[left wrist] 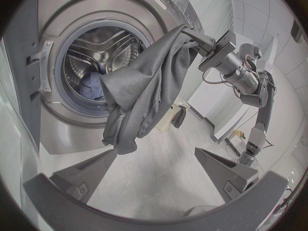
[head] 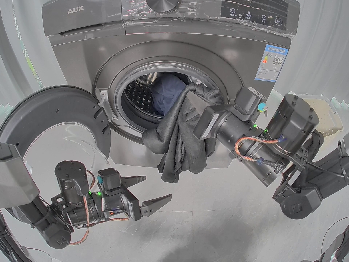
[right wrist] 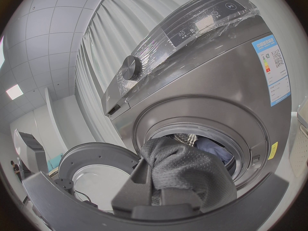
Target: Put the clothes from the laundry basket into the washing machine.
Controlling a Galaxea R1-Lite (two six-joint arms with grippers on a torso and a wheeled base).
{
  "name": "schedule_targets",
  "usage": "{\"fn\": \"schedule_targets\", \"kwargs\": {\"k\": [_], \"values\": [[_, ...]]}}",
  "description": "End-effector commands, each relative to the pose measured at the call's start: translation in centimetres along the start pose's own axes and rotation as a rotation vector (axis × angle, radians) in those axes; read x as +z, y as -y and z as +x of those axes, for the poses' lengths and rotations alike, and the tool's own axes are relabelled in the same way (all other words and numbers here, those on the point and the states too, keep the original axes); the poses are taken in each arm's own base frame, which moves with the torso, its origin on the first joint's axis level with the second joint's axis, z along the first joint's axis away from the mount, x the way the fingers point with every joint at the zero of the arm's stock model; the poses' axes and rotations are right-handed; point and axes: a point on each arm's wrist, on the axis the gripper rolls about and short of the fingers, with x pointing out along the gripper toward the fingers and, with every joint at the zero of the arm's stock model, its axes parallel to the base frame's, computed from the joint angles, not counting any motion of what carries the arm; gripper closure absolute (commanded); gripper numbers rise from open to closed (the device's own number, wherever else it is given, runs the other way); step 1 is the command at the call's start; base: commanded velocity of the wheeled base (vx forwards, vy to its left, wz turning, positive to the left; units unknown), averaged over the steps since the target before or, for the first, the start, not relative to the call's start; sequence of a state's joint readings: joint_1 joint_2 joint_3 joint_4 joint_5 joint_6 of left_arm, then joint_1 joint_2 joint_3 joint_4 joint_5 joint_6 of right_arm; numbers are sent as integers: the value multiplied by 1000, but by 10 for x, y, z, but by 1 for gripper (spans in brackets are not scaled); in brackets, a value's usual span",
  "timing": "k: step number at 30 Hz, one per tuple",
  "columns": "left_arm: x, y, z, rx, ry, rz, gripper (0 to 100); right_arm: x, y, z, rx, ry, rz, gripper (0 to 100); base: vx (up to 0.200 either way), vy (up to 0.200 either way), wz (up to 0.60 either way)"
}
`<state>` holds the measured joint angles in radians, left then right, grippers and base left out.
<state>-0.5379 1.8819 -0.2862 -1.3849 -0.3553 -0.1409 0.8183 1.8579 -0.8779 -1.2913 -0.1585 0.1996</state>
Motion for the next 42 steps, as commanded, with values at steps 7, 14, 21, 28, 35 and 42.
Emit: {"fn": "schedule_targets", "kwargs": {"k": [7,14,21,28,35,42], "values": [[-19,-8,27,-16,-46,-20,0,0,-1,-1,1,0,1,100,0,0,0],[-18,-7,41,-39,-28,-66,0,0,-1,-1,2,-2,1,100,0,0,0],[-14,-12,56,-43,17,-57,0,0,-2,-1,4,-1,2,100,0,0,0],[-15,-19,68,-29,35,-51,0,0,-4,-1,9,4,4,100,0,0,0],[-16,-24,76,-24,58,-45,0,1,-5,-2,12,9,6,100,0,0,0],[-19,-29,84,-15,81,-35,0,0,-4,-2,11,6,5,100,0,0,0]]}}
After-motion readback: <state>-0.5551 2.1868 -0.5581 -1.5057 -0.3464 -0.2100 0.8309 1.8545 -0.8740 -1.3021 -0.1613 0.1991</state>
